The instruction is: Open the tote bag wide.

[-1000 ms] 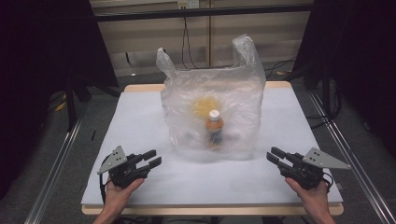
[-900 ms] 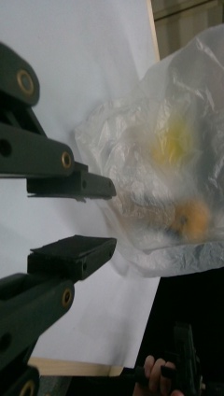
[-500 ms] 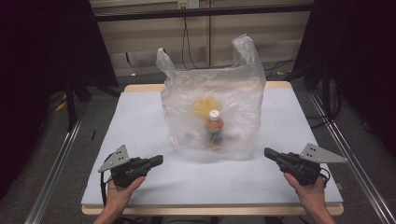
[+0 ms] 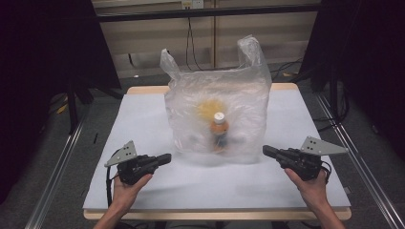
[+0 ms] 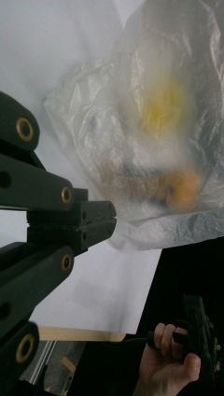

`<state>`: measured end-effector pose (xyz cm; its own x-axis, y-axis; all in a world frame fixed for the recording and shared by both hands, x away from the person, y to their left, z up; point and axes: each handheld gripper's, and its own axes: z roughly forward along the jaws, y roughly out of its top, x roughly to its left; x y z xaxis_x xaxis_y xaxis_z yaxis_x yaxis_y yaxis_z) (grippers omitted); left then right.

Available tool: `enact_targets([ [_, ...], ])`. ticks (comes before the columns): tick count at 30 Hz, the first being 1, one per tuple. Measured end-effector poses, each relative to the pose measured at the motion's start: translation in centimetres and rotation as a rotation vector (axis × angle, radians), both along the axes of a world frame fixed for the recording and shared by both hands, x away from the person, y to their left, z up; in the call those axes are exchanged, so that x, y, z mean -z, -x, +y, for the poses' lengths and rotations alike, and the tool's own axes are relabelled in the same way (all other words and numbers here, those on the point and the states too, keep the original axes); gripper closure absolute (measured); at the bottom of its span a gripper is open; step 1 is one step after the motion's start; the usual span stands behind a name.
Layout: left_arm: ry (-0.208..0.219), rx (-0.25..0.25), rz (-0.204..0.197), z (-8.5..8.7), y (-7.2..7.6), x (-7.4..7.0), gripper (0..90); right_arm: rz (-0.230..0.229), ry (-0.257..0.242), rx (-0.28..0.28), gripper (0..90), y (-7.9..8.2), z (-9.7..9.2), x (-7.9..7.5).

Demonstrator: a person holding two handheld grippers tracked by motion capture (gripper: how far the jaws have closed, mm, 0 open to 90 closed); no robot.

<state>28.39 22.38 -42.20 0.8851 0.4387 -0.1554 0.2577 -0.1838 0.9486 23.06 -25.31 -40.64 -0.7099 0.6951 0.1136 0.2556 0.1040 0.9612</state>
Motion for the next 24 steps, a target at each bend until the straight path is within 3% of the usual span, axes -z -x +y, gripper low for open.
enact_targets([
  [11, 0.021, -0.016, -0.023, -1.2, -1.6, -1.5, 90.0, -0.024, -0.023, -0.006, 90.0, -1.9, 0.8, -1.5],
  [15, 0.025, -0.018, -0.034, -1.7, -2.4, -2.2, 90.0, -0.027, -0.054, -0.019, 90.0, -3.0, 1.1, -2.3],
  [24, 0.024, -0.021, -0.048, -3.5, -4.6, -3.6, 90.0, -0.032, -0.069, -0.012, 90.0, -5.7, 1.3, -4.2],
])
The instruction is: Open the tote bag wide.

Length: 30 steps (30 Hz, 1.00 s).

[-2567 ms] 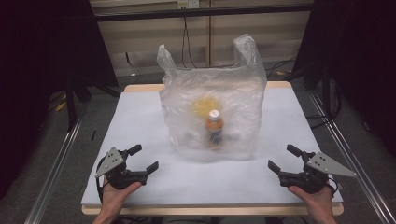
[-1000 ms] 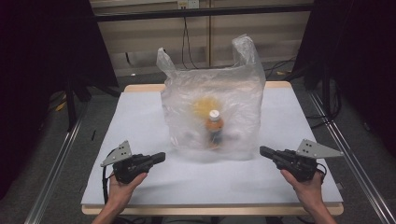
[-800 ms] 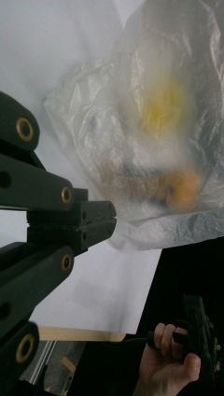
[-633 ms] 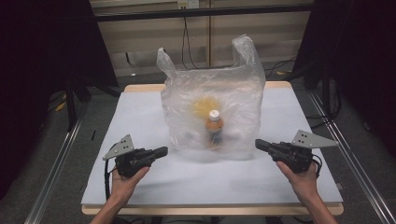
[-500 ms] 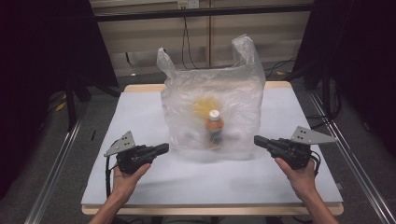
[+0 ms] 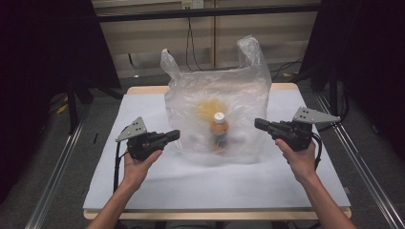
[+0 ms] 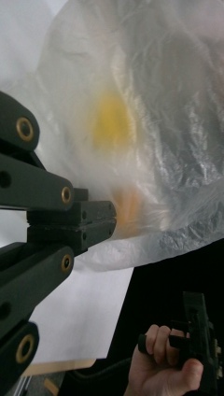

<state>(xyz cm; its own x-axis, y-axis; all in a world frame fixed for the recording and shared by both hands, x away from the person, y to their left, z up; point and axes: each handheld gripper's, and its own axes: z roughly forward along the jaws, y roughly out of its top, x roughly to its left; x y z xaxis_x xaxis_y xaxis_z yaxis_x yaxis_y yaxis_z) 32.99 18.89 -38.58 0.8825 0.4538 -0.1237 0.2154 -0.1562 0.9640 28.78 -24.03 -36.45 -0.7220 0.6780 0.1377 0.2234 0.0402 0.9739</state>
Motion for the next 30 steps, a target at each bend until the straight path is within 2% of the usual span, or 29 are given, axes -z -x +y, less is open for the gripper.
enact_targets([
  [1, 0.008, 0.006, 0.003, -0.1, -0.3, -0.1, 89.8, 0.0, -0.003, -0.003, 90.0, -0.3, 0.0, -0.1],
  [3, -0.006, 0.002, -0.005, -0.3, -0.8, -0.5, 89.4, 0.002, -0.003, -0.005, 90.0, -0.8, 0.1, -0.4],
  [4, 0.008, 0.003, 0.0, -0.5, -1.1, -0.7, 89.4, 0.005, 0.005, -0.013, 90.0, -1.1, 0.2, -0.5],
  [7, 0.003, -0.006, -0.01, -0.9, -2.0, -1.5, 89.4, 0.021, 0.044, -0.027, 90.0, -1.9, 0.8, -0.9],
  [11, 0.007, 0.0, -0.015, -1.3, -2.6, -2.2, 89.8, 0.014, 0.032, -0.034, 90.0, -2.6, 1.2, -1.7],
  [14, 0.016, 0.002, -0.027, -1.7, -3.4, -3.3, 89.8, 0.011, 0.031, -0.035, 90.0, -3.3, 1.5, -2.4],
  [20, 0.04, -0.002, -0.02, -2.2, -4.3, -4.2, 90.0, -0.01, 0.022, -0.041, 90.0, -4.9, 2.3, -3.8],
  [23, 0.032, -0.01, -0.03, -2.4, -5.1, -5.1, 90.0, -0.013, 0.03, -0.04, 90.0, -5.9, 2.9, -4.8],
  [24, 0.044, -0.011, -0.028, -2.5, -5.2, -5.2, 90.0, -0.009, 0.031, -0.044, 90.0, -6.4, 3.1, -5.1],
  [26, 0.038, -0.013, -0.034, -2.5, -5.8, -5.9, 90.0, 0.001, 0.046, -0.044, 90.0, -7.1, 3.4, -5.6],
  [28, 0.063, -0.02, -0.029, -2.6, -6.2, -6.3, 90.0, 0.0, 0.052, -0.04, 90.0, -7.8, 3.7, -6.1],
  [30, 0.055, -0.027, -0.036, -2.7, -6.7, -6.9, 90.0, -0.001, 0.057, -0.031, 90.0, -8.2, 3.9, -6.4],
])
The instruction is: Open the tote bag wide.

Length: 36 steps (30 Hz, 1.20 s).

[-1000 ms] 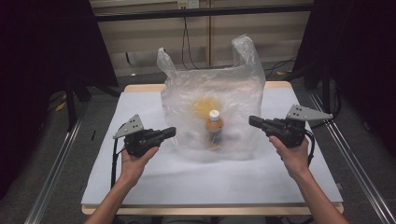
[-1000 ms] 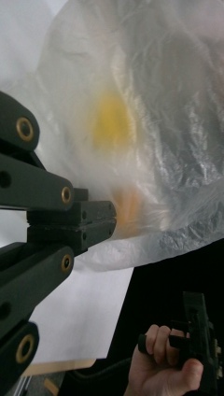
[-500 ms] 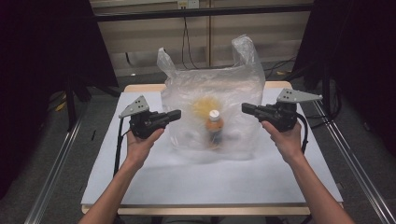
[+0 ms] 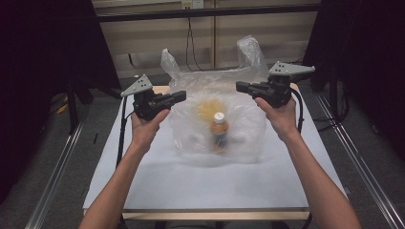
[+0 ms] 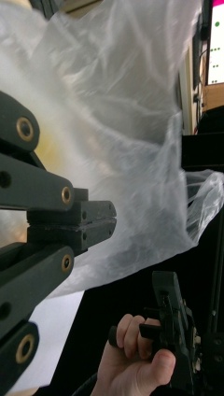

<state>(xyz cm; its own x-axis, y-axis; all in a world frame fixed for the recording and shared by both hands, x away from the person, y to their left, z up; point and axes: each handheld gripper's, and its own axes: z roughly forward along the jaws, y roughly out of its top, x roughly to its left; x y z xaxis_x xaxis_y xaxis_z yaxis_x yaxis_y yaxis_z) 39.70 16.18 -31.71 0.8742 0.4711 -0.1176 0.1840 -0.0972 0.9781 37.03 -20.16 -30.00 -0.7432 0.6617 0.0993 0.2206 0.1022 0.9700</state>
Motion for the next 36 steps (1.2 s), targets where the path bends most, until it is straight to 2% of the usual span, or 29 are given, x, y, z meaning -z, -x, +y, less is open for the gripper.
enact_targets([
  [6, -0.015, -0.003, -0.01, -0.4, -1.5, -1.9, 90.0, 0.002, 0.025, 0.022, 90.0, -1.5, 0.4, -1.4],
  [8, 0.002, -0.005, 0.003, -0.5, -1.9, -2.4, 90.0, 0.006, 0.029, 0.031, 90.0, -2.1, 0.4, -2.0],
  [10, 0.002, -0.017, -0.003, -0.6, -2.3, -2.9, 90.0, 0.006, 0.029, 0.044, 90.0, -2.6, 0.3, -2.5],
  [17, 0.002, -0.018, -0.002, -1.0, -3.3, -3.5, 90.0, 0.016, 0.015, 0.065, 90.0, -3.9, 0.5, -2.9],
  [18, 0.013, -0.024, 0.002, -1.1, -3.4, -3.6, 90.0, 0.016, 0.02, 0.064, 90.0, -4.0, 0.5, -2.9],
  [21, 0.004, -0.026, -0.003, -1.2, -4.1, -4.0, 90.0, 0.008, 0.01, 0.066, 90.0, -4.5, 0.5, -3.3],
  [25, -0.006, -0.038, 0.007, -1.7, -5.1, -4.7, 90.0, 0.016, 0.027, 0.08, 90.0, -5.6, 0.7, -4.0],
  [28, -0.044, -0.054, 0.031, -2.4, -6.2, -5.0, 90.0, 0.033, 0.039, 0.083, 90.0, -6.7, 1.0, -4.3],
  [31, -0.06, -0.048, 0.045, -3.1, -7.3, -4.9, 89.7, 0.05, 0.061, 0.088, 90.0, -7.5, 1.6, -4.4],
  [33, -0.096, -0.079, 0.048, -3.5, -7.8, -4.3, 89.2, 0.053, 0.069, 0.086, 90.0, -7.8, 2.0, -4.2],
  [35, -0.079, -0.047, 0.068, -3.7, -8.1, -3.6, 89.7, 0.065, 0.076, 0.086, 90.0, -8.0, 2.1, -3.8],
  [36, -0.101, -0.052, 0.064, -3.9, -8.0, -3.2, 89.9, 0.073, 0.091, 0.094, 90.0, -8.1, 2.2, -3.6],
])
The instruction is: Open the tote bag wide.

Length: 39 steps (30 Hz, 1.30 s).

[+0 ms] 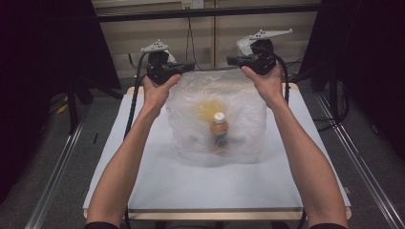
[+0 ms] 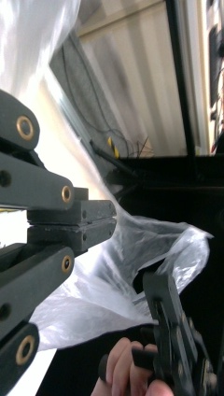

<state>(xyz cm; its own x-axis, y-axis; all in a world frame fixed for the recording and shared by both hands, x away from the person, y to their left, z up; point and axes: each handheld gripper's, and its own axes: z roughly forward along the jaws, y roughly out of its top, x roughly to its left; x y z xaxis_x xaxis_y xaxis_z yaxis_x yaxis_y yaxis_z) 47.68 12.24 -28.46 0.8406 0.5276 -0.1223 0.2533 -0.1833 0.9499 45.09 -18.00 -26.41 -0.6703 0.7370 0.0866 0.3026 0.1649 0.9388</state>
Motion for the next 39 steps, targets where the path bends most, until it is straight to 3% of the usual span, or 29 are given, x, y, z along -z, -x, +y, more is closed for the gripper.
enact_targets([
  [4, -0.03, 0.038, 0.018, -0.4, 0.3, 0.9, 90.0, 0.048, 0.038, -0.031, 90.0, 0.0, 0.2, 1.0],
  [9, -0.041, 0.066, 0.019, -0.5, 1.5, 1.7, 90.0, 0.057, 0.06, -0.058, 90.0, 1.0, 0.3, 2.5],
  [12, -0.068, 0.075, 0.022, -0.8, 2.0, 2.3, 90.0, 0.071, 0.057, -0.058, 90.0, 1.5, 0.2, 3.5],
  [15, -0.063, 0.096, 0.03, -1.0, 2.7, 2.9, 90.0, 0.081, 0.061, -0.066, 90.0, 2.2, 0.2, 4.5],
  [17, -0.102, 0.104, 0.03, -1.3, 3.1, 3.3, 90.0, 0.087, 0.05, -0.073, 90.0, 2.4, 0.2, 4.9],
  [20, -0.092, 0.127, 0.038, -1.7, 3.5, 4.0, 90.0, 0.1, 0.065, -0.08, 90.0, 2.7, 0.4, 5.7],
  [23, -0.122, 0.141, 0.04, -2.0, 3.9, 4.7, 90.0, 0.107, 0.067, -0.097, 90.0, 3.0, 0.7, 6.4],
  [27, -0.108, 0.161, 0.06, -1.9, 4.6, 5.7, 90.0, 0.11, 0.051, -0.11, 90.0, 3.5, 0.9, 7.1],
  [39, -0.089, 0.222, 0.067, -2.4, 7.0, 7.9, 90.0, 0.121, 0.023, -0.15, 90.0, 5.7, 0.9, 8.8],
])
